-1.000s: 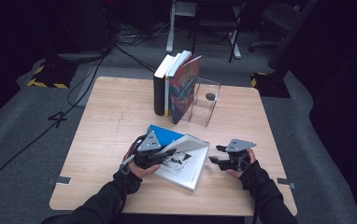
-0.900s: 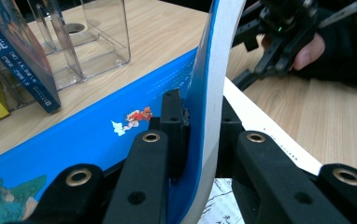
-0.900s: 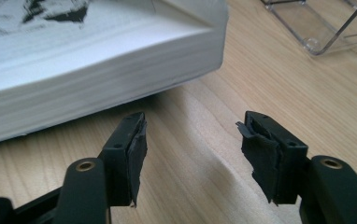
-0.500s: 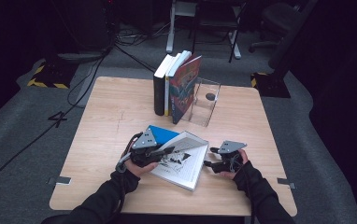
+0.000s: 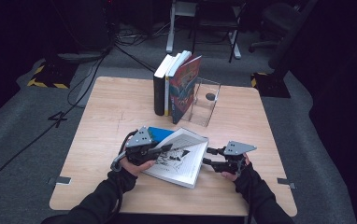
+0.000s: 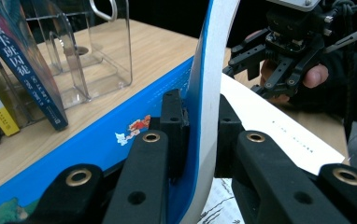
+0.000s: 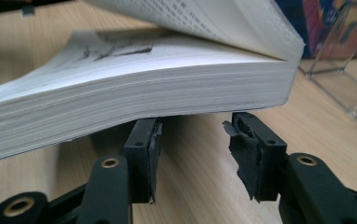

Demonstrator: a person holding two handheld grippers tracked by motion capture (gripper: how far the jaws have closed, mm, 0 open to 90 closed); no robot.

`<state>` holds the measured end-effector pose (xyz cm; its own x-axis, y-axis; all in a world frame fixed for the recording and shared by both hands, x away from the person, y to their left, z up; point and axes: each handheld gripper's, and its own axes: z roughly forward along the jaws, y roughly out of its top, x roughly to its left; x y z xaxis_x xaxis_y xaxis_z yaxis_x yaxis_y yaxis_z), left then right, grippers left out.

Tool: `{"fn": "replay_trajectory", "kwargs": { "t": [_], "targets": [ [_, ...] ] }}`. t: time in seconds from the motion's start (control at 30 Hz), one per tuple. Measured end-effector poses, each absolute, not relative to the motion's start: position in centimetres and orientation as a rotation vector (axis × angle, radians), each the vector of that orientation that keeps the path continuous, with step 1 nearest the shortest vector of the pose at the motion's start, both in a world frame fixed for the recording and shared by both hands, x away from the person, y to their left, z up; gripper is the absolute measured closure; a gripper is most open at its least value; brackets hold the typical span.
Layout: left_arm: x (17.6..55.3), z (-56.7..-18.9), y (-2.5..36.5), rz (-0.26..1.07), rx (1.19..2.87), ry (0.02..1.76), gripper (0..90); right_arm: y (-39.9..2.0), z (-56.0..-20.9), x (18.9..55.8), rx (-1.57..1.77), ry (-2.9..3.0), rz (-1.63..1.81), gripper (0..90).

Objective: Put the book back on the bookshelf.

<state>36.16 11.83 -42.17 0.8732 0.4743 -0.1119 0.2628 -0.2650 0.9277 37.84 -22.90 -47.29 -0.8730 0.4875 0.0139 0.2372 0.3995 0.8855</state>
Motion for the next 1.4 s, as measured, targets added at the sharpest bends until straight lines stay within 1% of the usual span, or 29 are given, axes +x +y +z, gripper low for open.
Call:
{"fn": "replay_trajectory", "kwargs": {
  "t": [0.07,0.33,0.6,0.73,0.87,1.07,1.1,1.17,1.2,1.3,1.4],
  "targets": [
    [36.1,-41.9,12.0,0.216,1.847,0.547,79.5,-22.9,-47.1,37.8,0.644,2.401,1.485,53.8],
    [35.3,-41.1,12.4,0.203,1.803,0.538,79.6,-22.4,-44.4,36.9,0.617,2.306,1.627,53.7],
    [34.4,-41.0,11.2,0.201,1.822,0.464,79.5,-22.4,-41.9,36.2,0.571,2.240,1.657,53.8],
    [34.3,-40.9,11.0,0.187,1.828,0.461,79.6,-22.3,-41.3,36.3,0.571,2.220,1.663,56.1],
    [33.9,-40.7,11.5,0.196,1.834,0.468,79.9,-21.7,-40.6,36.5,0.545,2.220,1.664,56.1],
    [33.2,-40.4,13.7,0.250,1.777,0.522,80.0,-19.1,-38.4,36.8,0.487,2.231,1.625,56.0],
    [32.9,-40.4,14.4,0.286,1.760,0.538,80.0,-18.0,-37.5,36.9,0.470,2.243,1.590,54.7],
    [32.9,-40.4,14.7,0.295,1.748,0.549,80.0,-17.1,-36.8,37.3,0.465,2.254,1.564,52.1],
    [32.7,-40.5,15.6,0.318,1.735,0.559,79.9,-16.5,-36.3,37.5,0.459,2.265,1.548,50.7],
    [32.6,-40.6,16.6,0.342,1.707,0.586,79.6,-15.2,-35.5,37.8,0.450,2.273,1.528,49.8],
    [32.3,-40.6,16.9,0.383,1.688,0.622,75.6,-13.9,-35.1,38.1,0.445,2.269,1.531,47.5]
  ]
}}
